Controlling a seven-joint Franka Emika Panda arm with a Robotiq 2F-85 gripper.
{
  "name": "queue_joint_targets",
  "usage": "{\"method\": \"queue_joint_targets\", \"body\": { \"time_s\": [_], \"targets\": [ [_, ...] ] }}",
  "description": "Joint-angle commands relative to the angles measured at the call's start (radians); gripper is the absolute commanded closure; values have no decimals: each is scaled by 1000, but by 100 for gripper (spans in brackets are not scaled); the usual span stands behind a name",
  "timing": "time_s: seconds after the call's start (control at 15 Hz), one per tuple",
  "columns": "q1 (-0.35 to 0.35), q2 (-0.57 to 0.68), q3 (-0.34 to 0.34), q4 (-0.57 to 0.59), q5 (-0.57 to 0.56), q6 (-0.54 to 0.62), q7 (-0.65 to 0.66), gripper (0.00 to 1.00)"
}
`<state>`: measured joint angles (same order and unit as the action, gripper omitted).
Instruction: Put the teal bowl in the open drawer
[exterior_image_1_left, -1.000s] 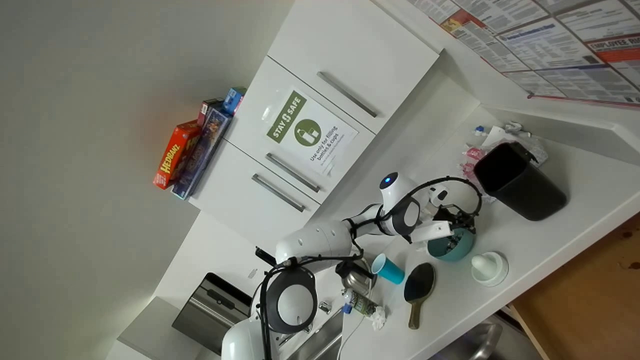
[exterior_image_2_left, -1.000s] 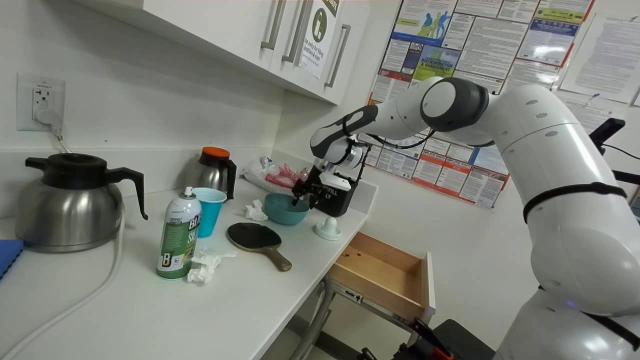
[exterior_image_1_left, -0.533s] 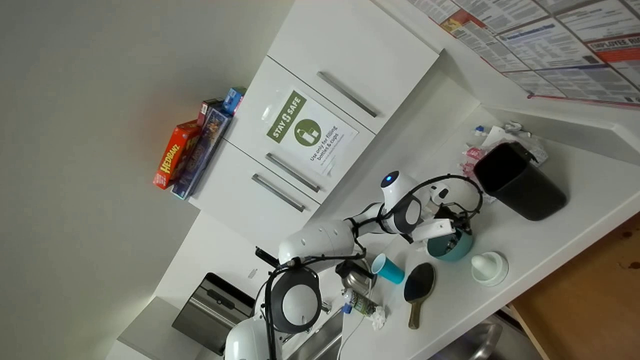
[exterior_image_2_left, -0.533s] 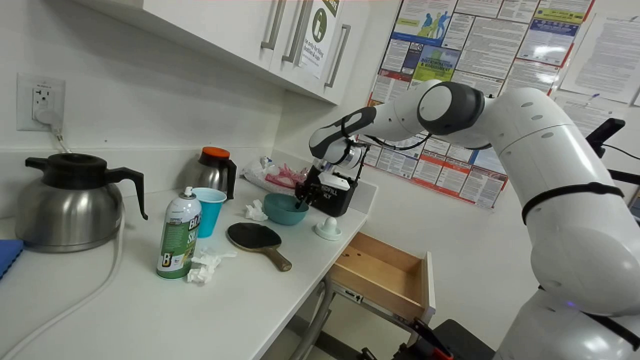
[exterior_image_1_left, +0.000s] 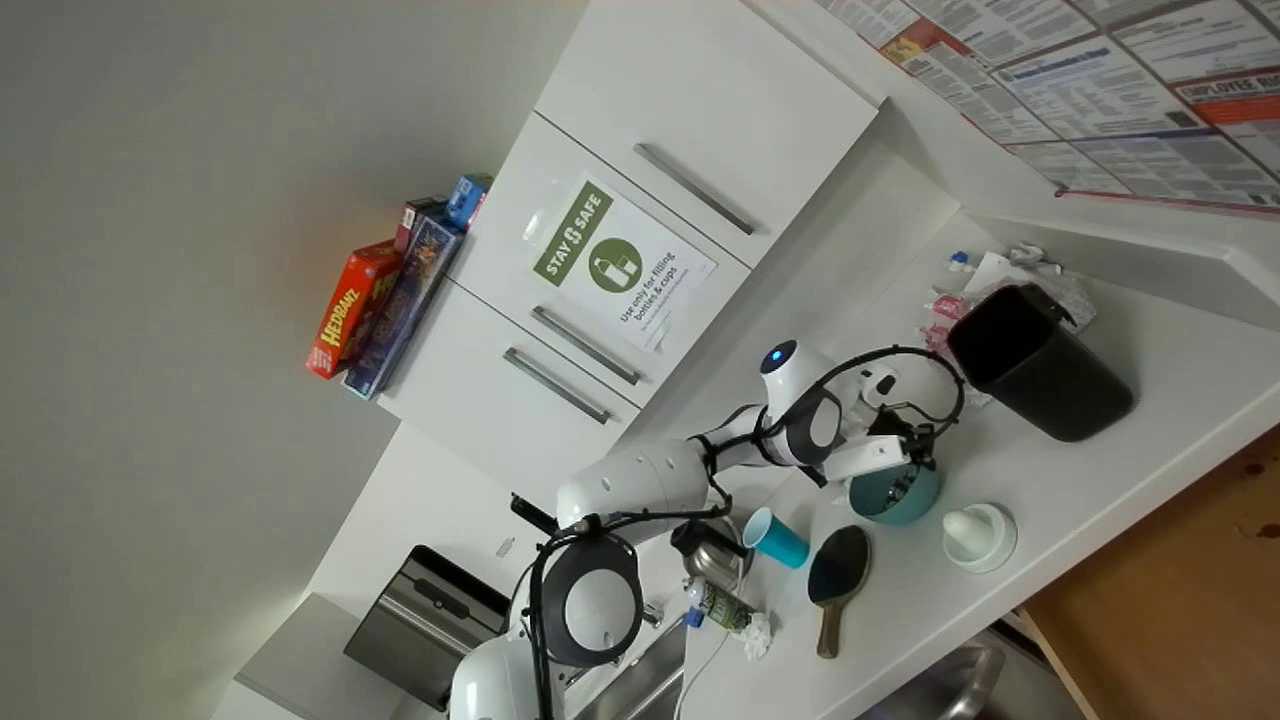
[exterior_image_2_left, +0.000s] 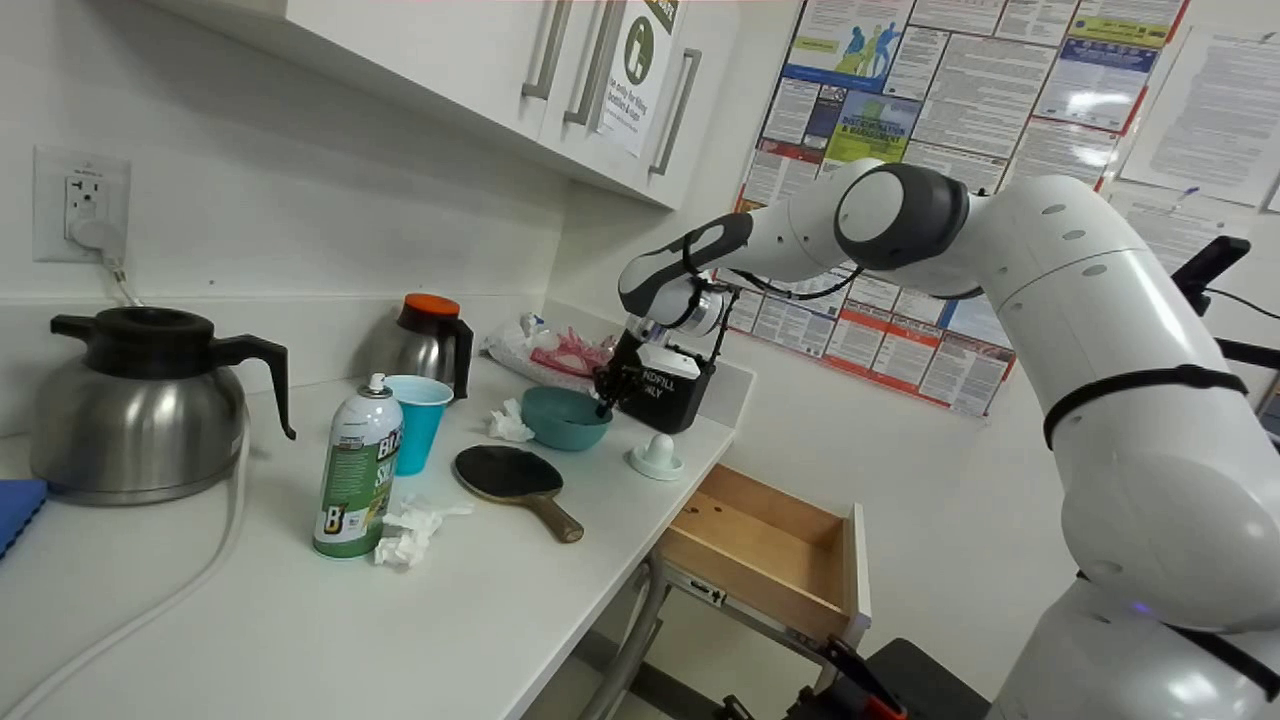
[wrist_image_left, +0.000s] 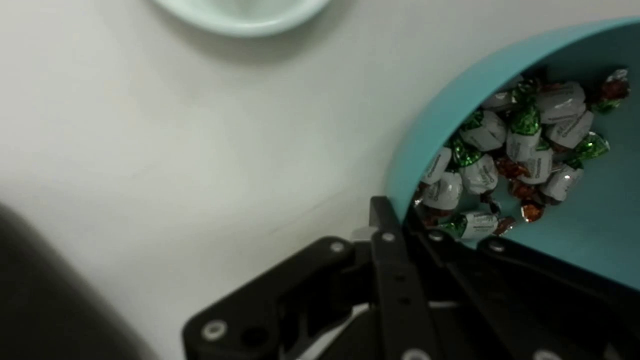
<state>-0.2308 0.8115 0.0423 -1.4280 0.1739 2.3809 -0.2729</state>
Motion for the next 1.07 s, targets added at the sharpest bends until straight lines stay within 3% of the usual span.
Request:
{"method": "queue_joint_targets", "body": {
  "time_s": [0.0,0.33,0.67,1.0],
  "targets": [
    [-13,-64,6,-35,-11,-34,-20,99],
    [-59,-193,22,-128,7,-47,-109,99],
    [-106,-347,10,-251,22,-180,-236,99],
    [-131,-530,-56,-466,7,-212,-351,99]
  ]
}}
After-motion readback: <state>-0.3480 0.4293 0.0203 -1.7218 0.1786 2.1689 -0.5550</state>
